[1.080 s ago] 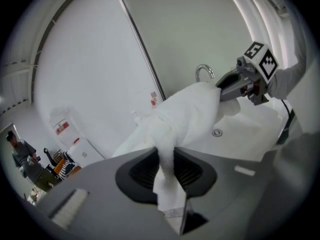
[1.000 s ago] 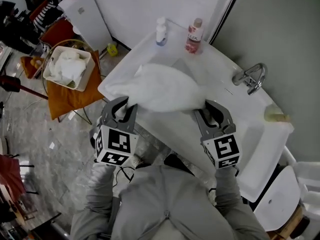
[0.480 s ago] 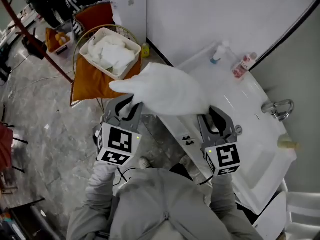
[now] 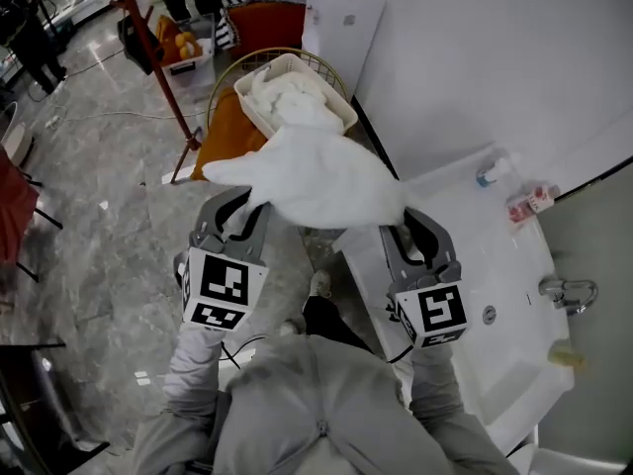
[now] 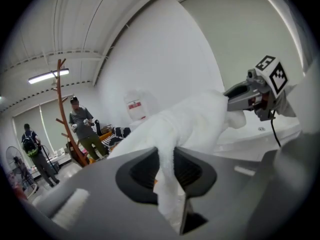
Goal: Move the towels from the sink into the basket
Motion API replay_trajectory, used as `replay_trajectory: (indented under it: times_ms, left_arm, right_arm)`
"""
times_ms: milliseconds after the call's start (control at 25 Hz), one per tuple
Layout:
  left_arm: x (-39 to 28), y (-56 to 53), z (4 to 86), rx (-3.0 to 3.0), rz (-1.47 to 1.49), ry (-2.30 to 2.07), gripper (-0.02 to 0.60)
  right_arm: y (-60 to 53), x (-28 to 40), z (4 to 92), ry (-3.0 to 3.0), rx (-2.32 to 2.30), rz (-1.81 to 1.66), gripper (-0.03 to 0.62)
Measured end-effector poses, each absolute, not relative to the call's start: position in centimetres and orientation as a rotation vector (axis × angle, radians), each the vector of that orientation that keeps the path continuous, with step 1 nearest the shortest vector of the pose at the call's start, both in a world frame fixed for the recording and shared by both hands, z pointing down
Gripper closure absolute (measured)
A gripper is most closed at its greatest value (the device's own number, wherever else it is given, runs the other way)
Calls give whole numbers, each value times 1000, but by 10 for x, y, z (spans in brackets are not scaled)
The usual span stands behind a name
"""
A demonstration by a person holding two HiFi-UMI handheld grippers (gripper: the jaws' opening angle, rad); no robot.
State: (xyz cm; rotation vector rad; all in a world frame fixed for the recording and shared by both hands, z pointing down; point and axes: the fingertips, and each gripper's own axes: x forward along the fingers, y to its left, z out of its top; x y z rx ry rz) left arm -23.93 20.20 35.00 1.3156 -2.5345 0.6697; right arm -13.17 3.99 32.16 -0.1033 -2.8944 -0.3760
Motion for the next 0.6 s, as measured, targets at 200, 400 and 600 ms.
replay_trajectory:
  times_ms: [200, 400, 600]
  left_arm:
    - [-284, 229, 361, 1193, 642, -2566, 451]
    - [-346, 231, 370, 1086, 614, -2579, 451]
    - [-409, 211, 368, 1022, 621, -2588, 451]
  right_arm:
    - [60, -189, 334, -2887, -255, -365, 497]
    - [59, -259, 341, -2872, -374, -359, 497]
    - [39, -322, 341, -2873, -439, -308, 497]
